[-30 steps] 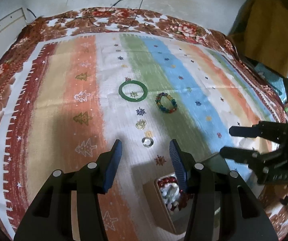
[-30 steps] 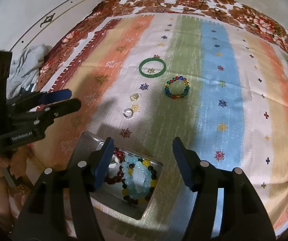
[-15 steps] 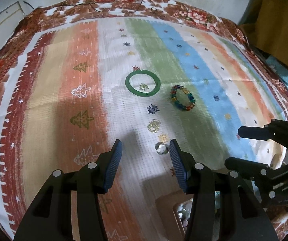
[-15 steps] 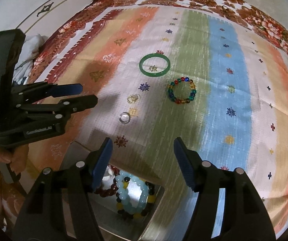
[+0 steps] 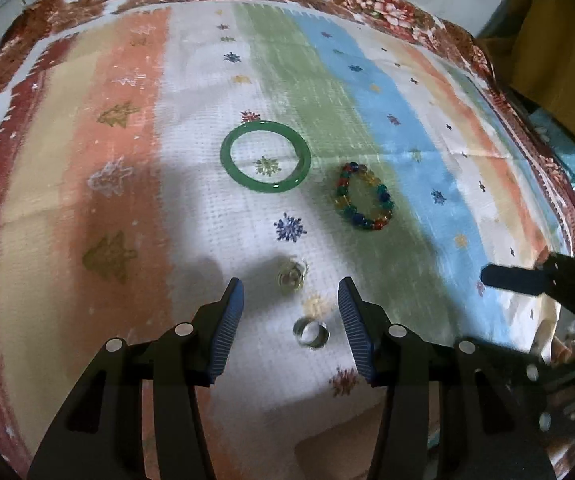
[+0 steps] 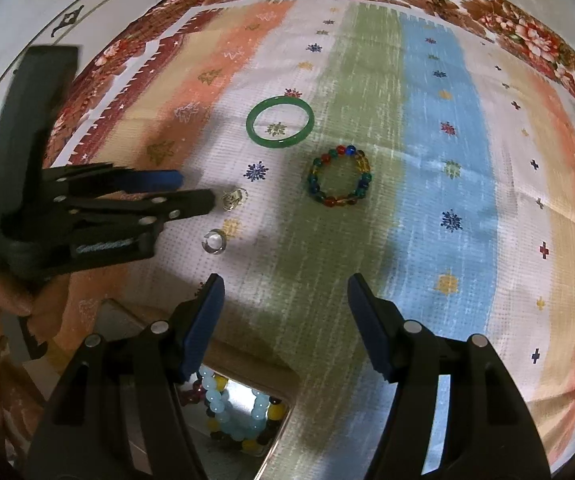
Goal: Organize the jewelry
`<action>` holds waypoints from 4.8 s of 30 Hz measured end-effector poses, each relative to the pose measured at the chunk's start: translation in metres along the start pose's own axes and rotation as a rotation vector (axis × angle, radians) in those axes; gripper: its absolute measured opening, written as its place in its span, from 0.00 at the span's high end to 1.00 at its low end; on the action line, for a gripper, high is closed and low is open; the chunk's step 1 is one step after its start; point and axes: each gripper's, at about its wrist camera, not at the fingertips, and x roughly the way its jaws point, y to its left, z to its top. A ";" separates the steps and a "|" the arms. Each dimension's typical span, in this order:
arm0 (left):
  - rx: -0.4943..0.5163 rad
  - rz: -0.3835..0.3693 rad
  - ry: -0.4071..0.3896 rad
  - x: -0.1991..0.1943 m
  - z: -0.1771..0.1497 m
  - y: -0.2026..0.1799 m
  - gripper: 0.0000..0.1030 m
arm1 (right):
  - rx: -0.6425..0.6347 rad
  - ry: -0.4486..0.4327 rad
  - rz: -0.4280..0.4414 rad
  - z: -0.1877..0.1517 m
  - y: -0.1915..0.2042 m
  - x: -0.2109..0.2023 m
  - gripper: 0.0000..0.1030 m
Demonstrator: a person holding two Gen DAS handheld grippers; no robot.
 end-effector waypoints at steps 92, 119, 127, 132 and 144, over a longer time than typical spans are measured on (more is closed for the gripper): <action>0.083 -0.044 -0.147 -0.074 -0.034 -0.023 0.85 | 0.012 -0.165 -0.107 0.012 -0.006 -0.040 0.89; 0.138 -0.097 -0.225 -0.117 -0.083 -0.053 0.84 | -0.090 -0.287 -0.001 -0.051 0.042 -0.105 0.89; 0.151 -0.100 -0.221 -0.118 -0.092 -0.057 0.84 | -0.104 -0.290 0.016 -0.065 0.046 -0.108 0.89; 0.156 -0.101 -0.221 -0.121 -0.101 -0.061 0.84 | -0.101 -0.284 0.020 -0.072 0.045 -0.107 0.89; 0.152 -0.110 -0.199 -0.115 -0.126 -0.068 0.84 | -0.105 -0.248 0.035 -0.089 0.052 -0.100 0.89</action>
